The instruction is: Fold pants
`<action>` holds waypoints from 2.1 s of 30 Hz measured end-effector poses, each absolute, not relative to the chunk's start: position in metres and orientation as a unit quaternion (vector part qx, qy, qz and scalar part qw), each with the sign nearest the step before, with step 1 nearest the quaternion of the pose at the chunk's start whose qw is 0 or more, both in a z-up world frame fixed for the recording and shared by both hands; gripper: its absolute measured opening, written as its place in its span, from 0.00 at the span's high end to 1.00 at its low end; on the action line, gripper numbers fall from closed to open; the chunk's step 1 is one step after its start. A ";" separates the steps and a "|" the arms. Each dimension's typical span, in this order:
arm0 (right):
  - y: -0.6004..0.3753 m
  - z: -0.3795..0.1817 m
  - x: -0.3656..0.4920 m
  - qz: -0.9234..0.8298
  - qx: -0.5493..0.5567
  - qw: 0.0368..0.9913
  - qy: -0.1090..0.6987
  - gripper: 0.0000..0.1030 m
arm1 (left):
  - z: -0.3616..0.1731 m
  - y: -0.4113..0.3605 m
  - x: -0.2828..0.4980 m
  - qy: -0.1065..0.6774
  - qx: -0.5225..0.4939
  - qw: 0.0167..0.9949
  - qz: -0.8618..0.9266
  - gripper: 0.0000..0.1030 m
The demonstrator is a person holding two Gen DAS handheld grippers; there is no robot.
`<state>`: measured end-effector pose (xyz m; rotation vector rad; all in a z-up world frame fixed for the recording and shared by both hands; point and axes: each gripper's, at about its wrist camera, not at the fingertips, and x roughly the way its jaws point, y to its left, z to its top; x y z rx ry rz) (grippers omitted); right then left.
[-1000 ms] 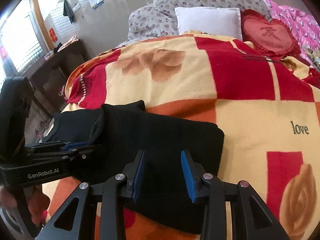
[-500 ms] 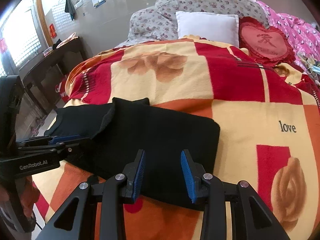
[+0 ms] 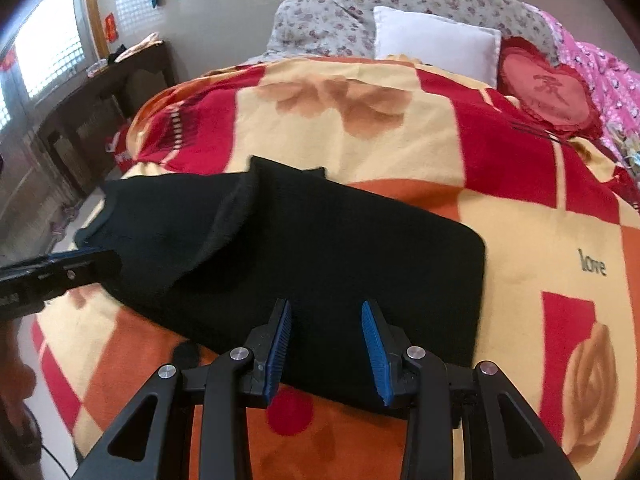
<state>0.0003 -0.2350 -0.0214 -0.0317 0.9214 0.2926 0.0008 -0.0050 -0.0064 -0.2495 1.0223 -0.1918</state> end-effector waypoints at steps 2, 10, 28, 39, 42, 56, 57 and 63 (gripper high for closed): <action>-0.229 -0.020 0.001 0.144 -0.021 0.886 0.441 0.66 | -0.007 0.003 -0.002 0.488 -0.127 0.859 -0.087 0.54; -0.209 -0.027 0.010 0.142 -0.051 0.882 0.447 0.66 | -0.010 0.042 -0.018 0.484 -0.166 0.857 -0.065 0.47; -0.196 -0.009 0.002 0.131 -0.093 0.891 0.425 0.66 | -0.017 0.078 -0.029 0.484 -0.188 0.854 -0.039 0.47; -0.185 -0.009 0.009 0.125 -0.110 0.886 0.433 0.66 | -0.025 0.091 -0.030 0.491 -0.207 0.845 -0.034 0.47; -0.186 -0.014 0.013 0.116 -0.119 0.880 0.445 0.66 | -0.027 0.094 -0.031 0.491 -0.211 0.845 -0.033 0.47; -0.193 -0.017 0.024 0.081 -0.140 0.872 0.463 0.66 | -0.031 0.102 -0.030 0.490 -0.223 0.842 -0.040 0.47; -0.193 -0.017 0.024 0.080 -0.140 0.871 0.463 0.66 | -0.031 0.103 -0.030 0.490 -0.224 0.841 -0.040 0.47; -0.190 -0.018 0.028 0.077 -0.146 0.870 0.466 0.66 | -0.035 0.108 -0.029 0.492 -0.234 0.838 -0.039 0.47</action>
